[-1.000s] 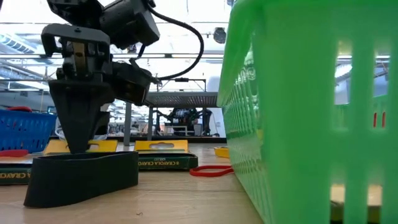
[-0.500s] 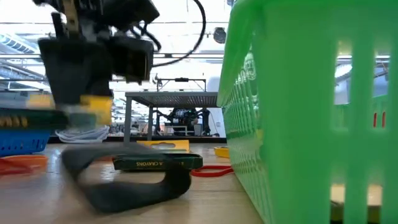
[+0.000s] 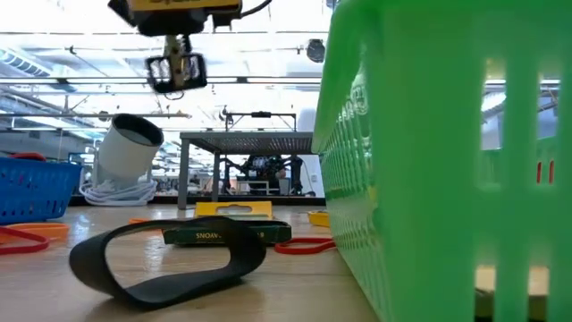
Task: Pick & Place Office Desk Supplies
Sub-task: Put the yellow crayon box into the green bin
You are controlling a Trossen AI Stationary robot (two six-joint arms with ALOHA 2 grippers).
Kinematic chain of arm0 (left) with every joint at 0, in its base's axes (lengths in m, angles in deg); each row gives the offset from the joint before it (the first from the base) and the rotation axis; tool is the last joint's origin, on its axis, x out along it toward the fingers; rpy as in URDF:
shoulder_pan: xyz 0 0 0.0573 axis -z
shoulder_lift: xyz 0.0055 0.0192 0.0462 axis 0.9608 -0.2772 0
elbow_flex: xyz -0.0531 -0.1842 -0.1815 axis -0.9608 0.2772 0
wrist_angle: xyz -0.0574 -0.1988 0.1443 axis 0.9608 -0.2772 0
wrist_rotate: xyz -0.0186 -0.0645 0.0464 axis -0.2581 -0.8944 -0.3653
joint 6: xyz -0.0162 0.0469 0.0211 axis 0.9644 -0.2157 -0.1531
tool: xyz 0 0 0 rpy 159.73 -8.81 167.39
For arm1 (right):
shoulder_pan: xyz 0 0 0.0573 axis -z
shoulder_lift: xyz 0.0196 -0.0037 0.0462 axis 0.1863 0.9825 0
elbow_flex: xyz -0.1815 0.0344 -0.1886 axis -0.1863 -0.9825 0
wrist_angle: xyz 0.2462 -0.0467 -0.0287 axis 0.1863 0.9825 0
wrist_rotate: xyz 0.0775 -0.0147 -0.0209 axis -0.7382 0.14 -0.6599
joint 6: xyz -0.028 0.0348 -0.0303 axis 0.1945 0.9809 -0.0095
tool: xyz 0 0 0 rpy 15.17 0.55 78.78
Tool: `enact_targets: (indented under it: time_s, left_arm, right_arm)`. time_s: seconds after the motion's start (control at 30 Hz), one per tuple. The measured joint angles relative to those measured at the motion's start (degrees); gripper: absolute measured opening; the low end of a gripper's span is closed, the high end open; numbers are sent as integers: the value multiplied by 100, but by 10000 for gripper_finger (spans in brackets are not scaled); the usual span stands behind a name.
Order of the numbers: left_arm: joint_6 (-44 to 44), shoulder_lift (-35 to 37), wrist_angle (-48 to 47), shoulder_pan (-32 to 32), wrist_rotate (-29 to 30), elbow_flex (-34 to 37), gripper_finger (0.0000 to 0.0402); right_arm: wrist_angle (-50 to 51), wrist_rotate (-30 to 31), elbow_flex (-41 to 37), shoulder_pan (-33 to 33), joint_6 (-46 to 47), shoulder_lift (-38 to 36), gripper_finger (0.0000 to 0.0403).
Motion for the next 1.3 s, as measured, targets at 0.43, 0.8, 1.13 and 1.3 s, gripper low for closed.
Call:
enact_targets:
  time_s: [0.43, 0.8, 1.13, 1.3]
  left_arm:
    - [-2193, -1998, -2326, -337, -1314, -2692, 1]
    - [-2588, -3324, -2262, -430, -1906, -3754, 0]
    - [-2441, -3989, -2240, -428, -1579, -4874, 0]
    - [-2264, -4254, -2264, -383, -1278, -5004, 0]
  right_arm:
    - [-788, 276, -46, -226, -1149, -539, 89]
    - [-811, 1360, -1024, -1663, -2208, -2857, 89]
    - [-894, 1352, -1373, -2003, -2383, -3604, 89]
    - [-858, 1348, -1375, -2118, -2401, -3611, 89]
